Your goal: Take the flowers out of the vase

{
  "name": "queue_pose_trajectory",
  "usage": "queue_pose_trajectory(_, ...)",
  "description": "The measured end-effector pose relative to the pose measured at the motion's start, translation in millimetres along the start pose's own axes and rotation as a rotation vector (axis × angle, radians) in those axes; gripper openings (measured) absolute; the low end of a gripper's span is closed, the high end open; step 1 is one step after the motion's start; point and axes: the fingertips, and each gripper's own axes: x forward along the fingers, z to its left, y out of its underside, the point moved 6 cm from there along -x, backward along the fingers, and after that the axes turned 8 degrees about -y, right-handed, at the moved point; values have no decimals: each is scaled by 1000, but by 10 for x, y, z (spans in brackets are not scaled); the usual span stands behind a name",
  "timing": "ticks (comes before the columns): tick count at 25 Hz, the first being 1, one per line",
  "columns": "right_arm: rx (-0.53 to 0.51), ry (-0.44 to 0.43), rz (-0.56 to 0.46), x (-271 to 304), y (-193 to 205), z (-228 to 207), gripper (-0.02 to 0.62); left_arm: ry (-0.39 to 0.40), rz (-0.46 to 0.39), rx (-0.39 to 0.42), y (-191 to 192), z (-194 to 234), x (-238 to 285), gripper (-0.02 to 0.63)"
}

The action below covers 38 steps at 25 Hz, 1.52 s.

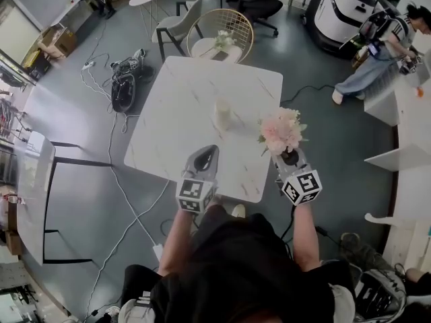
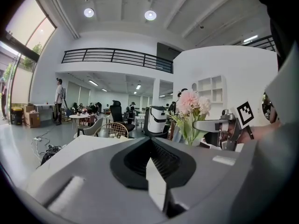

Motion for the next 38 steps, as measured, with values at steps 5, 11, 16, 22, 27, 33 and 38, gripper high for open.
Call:
queue_pose_trajectory(5, 20, 20, 1, -157, 85, 35, 86, 18, -4, 13, 17, -67, -24, 8)
queue_pose_trajectory(11, 33, 39, 12, -327, 171, 53, 86, 25, -1, 20, 6, -125, -58, 8)
queue_pose_trajectory(16, 45, 48, 22, -395, 240, 74, 86, 33, -4, 26, 24, -161, -84, 8)
queue_pose_trajectory(22, 45, 46, 14, -411, 211, 84, 86, 33, -3, 30, 4, -192, -99, 8)
queue_pose_trajectory(27, 42, 44, 13, -388, 203, 80, 86, 32, 0, 34, 5, -186, -89, 8)
queue_pose_trajectory(33, 44, 41, 10, -376, 202, 68, 86, 30, -1, 35, -10, -191, -76, 8)
queue_pose_trajectory(38, 44, 38, 12, -381, 207, 38, 86, 27, 4, 33, -30, -218, -52, 8)
